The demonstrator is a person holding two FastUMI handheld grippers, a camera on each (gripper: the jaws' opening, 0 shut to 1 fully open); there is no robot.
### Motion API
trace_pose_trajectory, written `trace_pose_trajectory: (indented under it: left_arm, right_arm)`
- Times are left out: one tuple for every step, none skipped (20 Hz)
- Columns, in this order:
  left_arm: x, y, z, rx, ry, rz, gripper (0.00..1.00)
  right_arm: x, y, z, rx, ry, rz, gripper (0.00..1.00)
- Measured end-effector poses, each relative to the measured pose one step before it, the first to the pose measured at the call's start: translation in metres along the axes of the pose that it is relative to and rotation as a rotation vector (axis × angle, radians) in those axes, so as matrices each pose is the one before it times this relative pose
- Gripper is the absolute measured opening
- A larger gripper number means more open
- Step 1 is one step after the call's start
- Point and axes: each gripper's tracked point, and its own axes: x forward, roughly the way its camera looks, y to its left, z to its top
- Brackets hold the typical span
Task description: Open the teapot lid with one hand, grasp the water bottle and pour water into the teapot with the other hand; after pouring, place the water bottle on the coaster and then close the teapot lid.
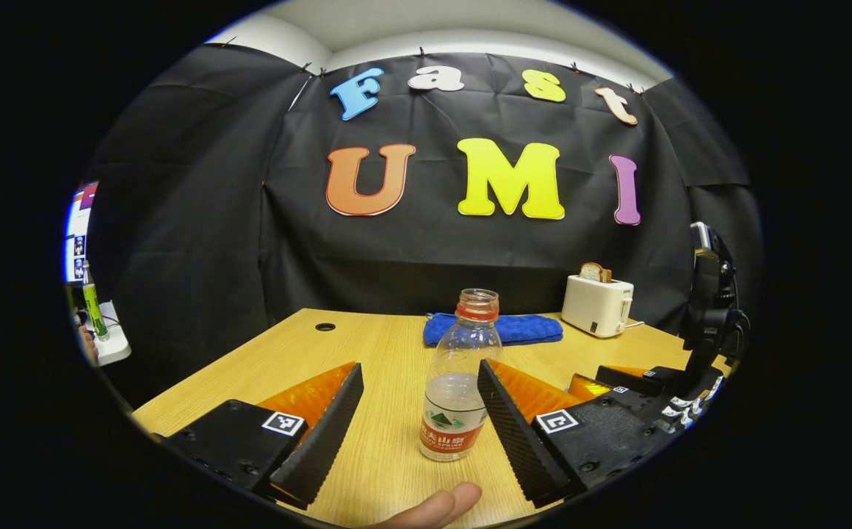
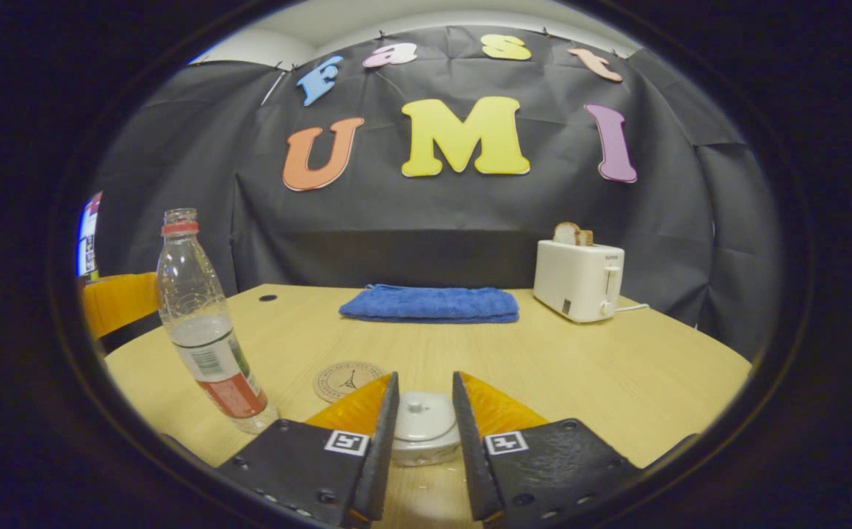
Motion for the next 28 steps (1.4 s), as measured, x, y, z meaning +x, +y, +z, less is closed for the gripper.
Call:
trace_pose_trajectory:
  left_arm:
    - [0.00068, 0.00057, -0.00043, 0.00780, 0.00060, 0.00109, 0.99]
    - [0.00102, -0.00075, -0.00069, 0.00744, 0.00019, -0.00003, 0.98]
    - [0.00084, -0.00196, 0.00020, 0.00556, 0.00072, -0.00157, 0.99]
    - [-0.00082, -0.00112, -0.00018, 0.00410, -0.00059, -0.00478, 0.98]
    - [-0.00054, -0.00036, -0.00078, 0.00125, 0.00267, -0.00201, 0.99]
    - [0.00094, 0.00117, -0.00146, 0.00046, 0.00184, -0.00065, 0.98]
    - [-0.00030, 0.00072, -0.00034, 0.00047, 0.00077, -0.00508, 0.98]
    - [-0.00054, -0.00095, 0.00061, -0.00086, -0.00227, -0.00537, 0.99]
    - [-0.00012, 0.00104, 0.00134, -0.00176, -0.00208, -0.00236, 0.98]
    - [-0.00022, 0.00266, -0.00088, -0.00509, 0.00231, -0.00200, 0.98]
    - [0.00019, -0.00017, -0.00139, -0.00575, 0.00328, -0.00836, 0.98]
    - [-0.00098, -0.00399, -0.00073, -0.00245, 0.00314, -0.01668, 0.98]
    - [-0.00002, -0.00271, -0.00016, 0.00305, -0.00324, -0.01479, 0.98]
    - [-0.00056, -0.00224, -0.00016, 0.00722, -0.00116, -0.00957, 0.99]
    - [0.00084, -0.00251, -0.00158, 0.00797, 0.00141, -0.00749, 0.99]
    - [-0.00020, -0.00467, -0.00109, 0.01303, 0.00223, -0.01236, 0.99]
    - [0.00040, -0.00325, -0.00103, 0.01506, -0.00164, -0.00612, 0.99]
    - [0.00005, -0.00198, 0.00033, 0.01230, 0.00135, -0.00295, 0.98]
    - [0.00048, -0.00307, -0.00196, 0.00776, 0.00275, -0.00452, 0.98]
    - [0.00285, -0.00179, -0.00275, 0.00287, 0.00488, -0.00037, 0.98]
    - [0.00269, -0.00126, -0.00364, 0.00006, 0.00629, 0.00007, 0.98]
    - [0.00234, -0.00239, -0.00342, -0.00277, 0.00744, -0.00199, 0.98]
    - [0.00248, -0.00249, -0.00393, -0.00355, 0.00797, -0.00695, 0.98]
    - [0.00263, -0.00369, -0.00411, -0.00321, 0.00891, -0.00675, 0.98]
    - [0.00195, -0.00315, -0.00119, 0.00275, -0.00359, -0.00785, 0.98]
    - [0.00266, -0.00240, 0.00074, 0.00840, -0.01155, -0.00250, 0.99]
    - [0.00370, -0.00110, -0.00327, 0.00231, -0.00509, 0.00119, 0.98]
    - [0.00422, -0.00195, -0.00145, 0.00182, -0.00578, 0.00024, 0.98]
  right_arm:
    - [0.00052, 0.00259, -0.00011, -0.00368, -0.00315, 0.00559, 0.37]
    - [0.00057, 0.00176, 0.00076, -0.01262, -0.00135, 0.00004, 0.33]
    - [0.00073, 0.00037, -0.00020, -0.00940, -0.00258, 0.00596, 0.33]
    - [0.00070, 0.00109, -0.00135, 0.00014, 0.00403, 0.00608, 0.29]
    - [0.00374, 0.00123, -0.00055, -0.00179, -0.00322, 0.00302, 0.24]
    - [-0.00224, 0.00170, -0.00025, 0.00101, 0.00446, 0.01618, 0.14]
    - [0.00085, 0.00039, -0.00177, 0.00161, 0.00168, 0.00773, 0.08]
    - [0.00084, -0.00396, 0.00189, 0.00066, -0.00826, -0.01813, 0.20]
    - [0.00072, -0.00051, -0.00029, 0.01248, 0.00253, 0.00617, 0.12]
    - [-0.00299, -0.00150, 0.00179, 0.00787, -0.00518, 0.01101, 0.04]
    - [0.00226, -0.00099, 0.00156, 0.01105, -0.00501, 0.00822, 0.04]
    - [-0.00110, 0.00139, 0.00248, 0.01484, -0.00812, 0.01122, 0.04]
    - [-0.00309, 0.00255, 0.00226, 0.01537, -0.01214, 0.02093, 0.04]
    - [-0.00306, -0.00025, 0.00585, 0.02021, -0.00903, 0.01208, 0.04]
    - [-0.00240, 0.00035, 0.00084, 0.01622, 0.00240, 0.00985, 0.04]
    - [-0.00365, 0.00253, 0.00413, 0.00868, -0.00231, 0.01519, 0.04]
    - [-0.00422, 0.00048, 0.00785, -0.00590, -0.01379, 0.00201, 0.04]
    - [-0.00353, -0.00188, 0.00643, -0.02423, -0.01495, -0.01520, 0.04]
    - [-0.00106, -0.00294, 0.00609, -0.03023, -0.01487, -0.01861, 0.04]
    - [-0.00289, -0.00183, 0.00355, -0.02517, -0.01318, -0.01178, 0.04]
    - [-0.00446, -0.00107, -0.00012, -0.01723, -0.01092, -0.00443, 0.04]
    - [-0.00409, -0.00026, 0.00011, -0.01403, -0.00658, 0.00140, 0.04]
    - [-0.00443, -0.00098, -0.00244, -0.01133, -0.00319, -0.00262, 0.04]
    - [-0.00231, -0.00125, -0.00181, -0.00618, 0.00171, 0.00012, 0.03]
    - [-0.00229, 0.00072, -0.00311, -0.00508, 0.00352, 0.01243, 0.03]
    - [-0.00229, 0.00055, -0.00142, -0.00269, 0.00022, 0.01295, 0.04]
    - [-0.00221, 0.00033, 0.00002, -0.00162, -0.00448, 0.00935, 0.04]
    - [-0.00216, -0.00041, 0.00112, -0.00629, -0.00546, 0.00611, 0.04]
